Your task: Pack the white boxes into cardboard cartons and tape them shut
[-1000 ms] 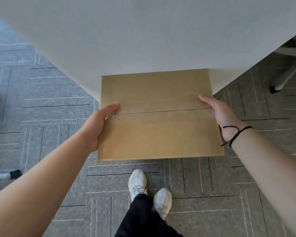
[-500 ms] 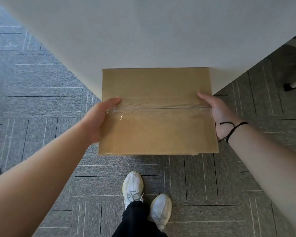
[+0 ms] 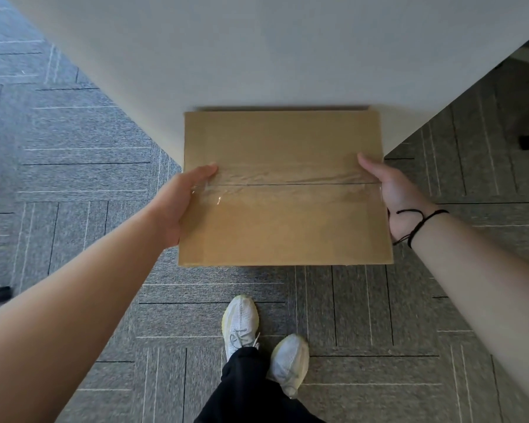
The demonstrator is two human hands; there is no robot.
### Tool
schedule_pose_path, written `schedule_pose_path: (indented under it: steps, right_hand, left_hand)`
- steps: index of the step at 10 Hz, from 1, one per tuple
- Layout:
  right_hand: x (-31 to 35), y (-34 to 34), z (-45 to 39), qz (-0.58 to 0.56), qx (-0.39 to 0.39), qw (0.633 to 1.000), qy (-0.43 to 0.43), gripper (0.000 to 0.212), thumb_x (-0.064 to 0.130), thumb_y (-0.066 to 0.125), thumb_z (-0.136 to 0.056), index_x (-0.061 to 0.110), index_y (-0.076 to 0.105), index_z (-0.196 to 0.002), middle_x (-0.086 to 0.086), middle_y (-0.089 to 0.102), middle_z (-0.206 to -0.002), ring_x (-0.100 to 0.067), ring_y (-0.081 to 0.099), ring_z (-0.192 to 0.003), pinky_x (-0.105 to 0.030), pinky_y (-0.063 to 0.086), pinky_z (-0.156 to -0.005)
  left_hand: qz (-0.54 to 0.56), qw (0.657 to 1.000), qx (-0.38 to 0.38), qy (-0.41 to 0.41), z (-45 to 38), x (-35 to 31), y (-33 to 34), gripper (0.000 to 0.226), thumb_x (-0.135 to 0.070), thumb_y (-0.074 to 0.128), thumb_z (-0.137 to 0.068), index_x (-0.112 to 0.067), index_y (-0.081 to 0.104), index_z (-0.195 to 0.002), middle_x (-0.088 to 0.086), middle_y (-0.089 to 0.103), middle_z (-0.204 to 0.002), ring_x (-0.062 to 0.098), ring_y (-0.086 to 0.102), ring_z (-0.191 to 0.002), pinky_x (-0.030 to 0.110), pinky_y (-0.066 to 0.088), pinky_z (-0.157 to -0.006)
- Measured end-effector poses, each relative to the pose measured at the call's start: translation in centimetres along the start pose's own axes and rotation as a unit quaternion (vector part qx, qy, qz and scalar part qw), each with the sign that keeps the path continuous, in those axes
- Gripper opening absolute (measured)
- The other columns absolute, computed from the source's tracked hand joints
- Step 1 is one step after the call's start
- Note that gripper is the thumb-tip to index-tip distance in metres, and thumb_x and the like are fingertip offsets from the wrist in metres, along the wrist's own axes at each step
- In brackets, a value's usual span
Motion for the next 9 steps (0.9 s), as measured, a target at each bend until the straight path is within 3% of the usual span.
schedule_pose_path:
  steps: [2,3,4,5,6,7,8,9]
  right_hand:
    - [-0.7,-0.4,0.5,0.017,-0.012,1.000,0.009,0.033,0.056,0.064,-0.089,0.029,0.076,-0.104,0.002,0.077,-0.091,-0.021,0.074,-0.081,-0.040,0.057,-0.078]
    - [-0.6,-0.5,0.6,0.054,-0.028,0.998,0.007,0.059,0.069,0.072,-0.073,0.033,0.072,-0.120,0.003,0.074,-0.114,-0.024,0.068,-0.108,-0.048,0.052,-0.097]
    - [-0.9,-0.9,0.0,0.086,-0.033,0.996,-0.015,0.089,0.084,0.076,-0.053,0.041,0.065,-0.130,0.008,0.066,-0.132,-0.024,0.060,-0.124,-0.055,0.041,-0.110]
    - [-1.1,-1.8,-0.5,0.116,-0.067,0.990,-0.047,0.091,0.090,0.073,-0.049,0.042,0.067,-0.126,0.007,0.068,-0.129,-0.026,0.062,-0.120,-0.056,0.043,-0.109]
    - [0.2,-0.7,1.4,0.179,-0.108,0.975,-0.072,0.069,0.077,0.070,-0.072,0.029,0.070,-0.122,0.006,0.071,-0.114,-0.020,0.067,-0.104,-0.039,0.053,-0.094]
    - [0.6,-0.4,2.1,0.246,-0.185,0.949,-0.066,0.070,0.076,0.065,-0.078,0.017,0.069,-0.115,0.005,0.070,-0.106,-0.016,0.066,-0.095,-0.031,0.052,-0.082]
    - [1.3,0.2,3.3,0.283,-0.257,0.921,-0.075,0.087,0.071,0.069,-0.075,0.012,0.055,-0.137,-0.005,0.064,-0.131,-0.031,0.062,-0.118,-0.037,0.053,-0.093]
    - [1.5,1.8,5.9,0.341,-0.239,0.909,-0.035,0.076,0.035,0.071,-0.087,0.013,0.034,-0.149,-0.008,0.055,-0.138,-0.031,0.059,-0.119,-0.028,0.046,-0.081]
  left_hand:
    - [-0.011,1.000,-0.001,-0.008,0.1,1.0,-0.1,0.035,-0.049,0.070,-0.087,-0.016,0.069,-0.101,0.006,0.074,-0.084,0.025,0.071,-0.068,0.039,0.061,-0.062]
    - [-0.046,0.998,-0.027,0.014,0.1,0.8,-0.3,0.049,-0.055,0.072,-0.084,-0.015,0.069,-0.112,0.006,0.077,-0.090,0.025,0.074,-0.074,0.040,0.061,-0.067]
    - [-0.112,0.987,-0.093,0.070,0.0,0.5,-1.0,0.048,-0.062,0.069,-0.084,-0.022,0.066,-0.112,-0.002,0.077,-0.090,0.017,0.074,-0.079,0.036,0.060,-0.076]
    - [-0.173,0.968,-0.144,0.111,0.3,0.2,-1.0,0.044,-0.065,0.065,-0.084,-0.029,0.060,-0.109,-0.011,0.068,-0.095,0.009,0.067,-0.086,0.033,0.054,-0.086]
    - [-0.225,0.948,-0.179,0.139,0.7,-0.4,-1.2,0.054,-0.068,0.064,-0.084,-0.026,0.058,-0.117,-0.015,0.065,-0.098,0.014,0.065,-0.098,0.032,0.048,-0.089]
    - [-0.331,0.902,-0.255,0.106,1.7,-0.9,-1.7,0.093,-0.082,0.059,-0.077,-0.019,0.047,-0.144,0.003,0.061,-0.136,0.028,0.057,-0.126,0.043,0.045,-0.104]
    - [-0.360,0.887,-0.279,0.078,3.3,-1.9,-1.2,0.095,-0.074,0.064,-0.079,-0.019,0.035,-0.150,0.008,0.053,-0.146,0.031,0.053,-0.131,0.048,0.041,-0.109]
    - [-0.377,0.890,-0.242,0.080,5.9,-2.7,0.2,0.088,-0.051,0.074,-0.084,-0.017,0.029,-0.152,0.010,0.050,-0.147,0.031,0.053,-0.129,0.044,0.044,-0.104]
Point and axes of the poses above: each hand's wrist, its own z-axis away from the middle knuckle, its own y-axis out of the palm, x = y × z, the point moved 5 cm from there along -z, towards the middle knuckle
